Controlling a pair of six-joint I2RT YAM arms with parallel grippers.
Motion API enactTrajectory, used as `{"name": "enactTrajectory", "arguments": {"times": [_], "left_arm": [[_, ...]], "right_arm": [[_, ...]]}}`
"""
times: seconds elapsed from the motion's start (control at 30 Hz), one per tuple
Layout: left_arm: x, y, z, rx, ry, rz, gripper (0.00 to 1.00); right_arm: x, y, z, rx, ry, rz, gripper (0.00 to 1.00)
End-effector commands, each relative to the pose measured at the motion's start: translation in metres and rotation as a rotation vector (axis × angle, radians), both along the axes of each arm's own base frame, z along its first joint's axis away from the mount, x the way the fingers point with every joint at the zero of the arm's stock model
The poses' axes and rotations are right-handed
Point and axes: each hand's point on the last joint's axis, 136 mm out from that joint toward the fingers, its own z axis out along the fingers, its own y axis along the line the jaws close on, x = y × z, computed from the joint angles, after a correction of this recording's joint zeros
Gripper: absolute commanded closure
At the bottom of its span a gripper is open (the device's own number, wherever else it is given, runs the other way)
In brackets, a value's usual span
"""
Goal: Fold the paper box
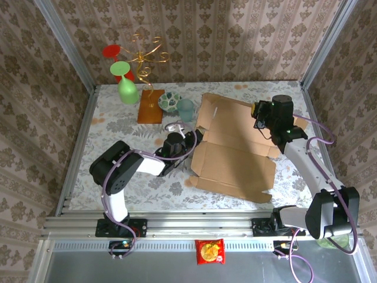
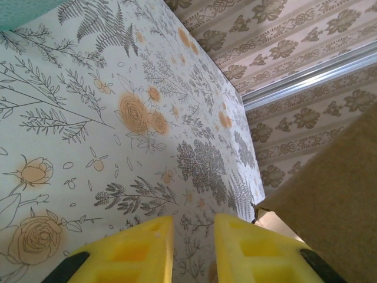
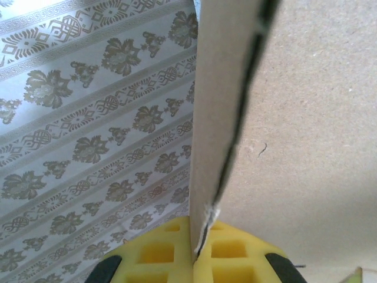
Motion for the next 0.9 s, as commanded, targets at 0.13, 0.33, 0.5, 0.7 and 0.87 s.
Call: {"name": "enactTrajectory", "arguments": {"times": [0.13,0.33,0.5,0.7,0.87], "left_arm": [[-0.005,-0.008,-0.003,0.134,-0.047,0.001,0.71],[-0.002,-0.013,-0.005,0.221,-0.050,0.028,0.68],[-0.004,-0.010,-0.007,0.250,-0.039,0.032,0.65],[-0.016,0.019,-0.006,0.243,0.006,0.034,0.56],[-0.038,0.050,-0.014,0.244,0.065,0.024,0.54]], "right_arm": [[0.011,0.009,-0.002,-0.007,-0.023,-0.012,1.00],[0.012,0.016,-0.006,-0.003,-0.029,-0.014,1.00],[0.010,0.013,-0.007,-0.013,-0.046,-0.021,1.00],[0.011,0.007,0.000,-0.118,-0.104,0.021,1.00],[0.018,0.009,0.003,-0.229,-0.208,0.103,1.00]]}}
